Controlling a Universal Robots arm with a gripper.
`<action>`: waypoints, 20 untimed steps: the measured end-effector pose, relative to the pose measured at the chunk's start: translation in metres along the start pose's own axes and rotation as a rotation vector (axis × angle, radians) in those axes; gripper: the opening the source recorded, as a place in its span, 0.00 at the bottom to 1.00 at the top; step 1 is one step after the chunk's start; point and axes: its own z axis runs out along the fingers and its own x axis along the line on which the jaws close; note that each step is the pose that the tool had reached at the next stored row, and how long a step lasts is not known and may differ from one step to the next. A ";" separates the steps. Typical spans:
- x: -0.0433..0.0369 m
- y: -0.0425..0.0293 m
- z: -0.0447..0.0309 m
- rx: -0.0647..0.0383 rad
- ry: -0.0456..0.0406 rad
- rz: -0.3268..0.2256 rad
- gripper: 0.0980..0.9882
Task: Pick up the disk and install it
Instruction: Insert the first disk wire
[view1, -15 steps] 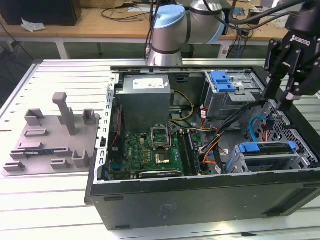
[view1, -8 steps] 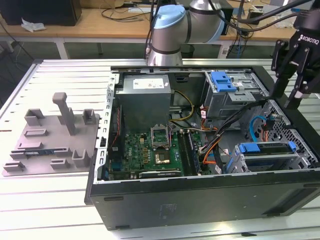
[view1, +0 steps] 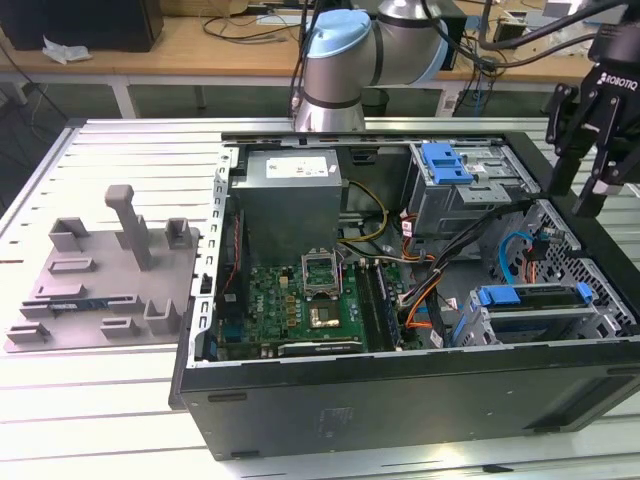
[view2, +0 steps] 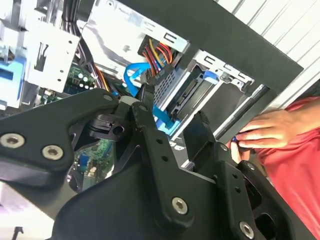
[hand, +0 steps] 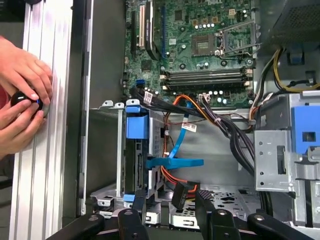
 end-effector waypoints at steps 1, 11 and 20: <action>-0.0004 -0.0007 0.0015 -0.003 -0.0012 0.010 0.47; -0.0064 -0.0063 0.0160 -0.029 -0.0021 0.111 0.47; -0.0231 -0.0084 0.0153 -0.023 0.0942 0.126 0.47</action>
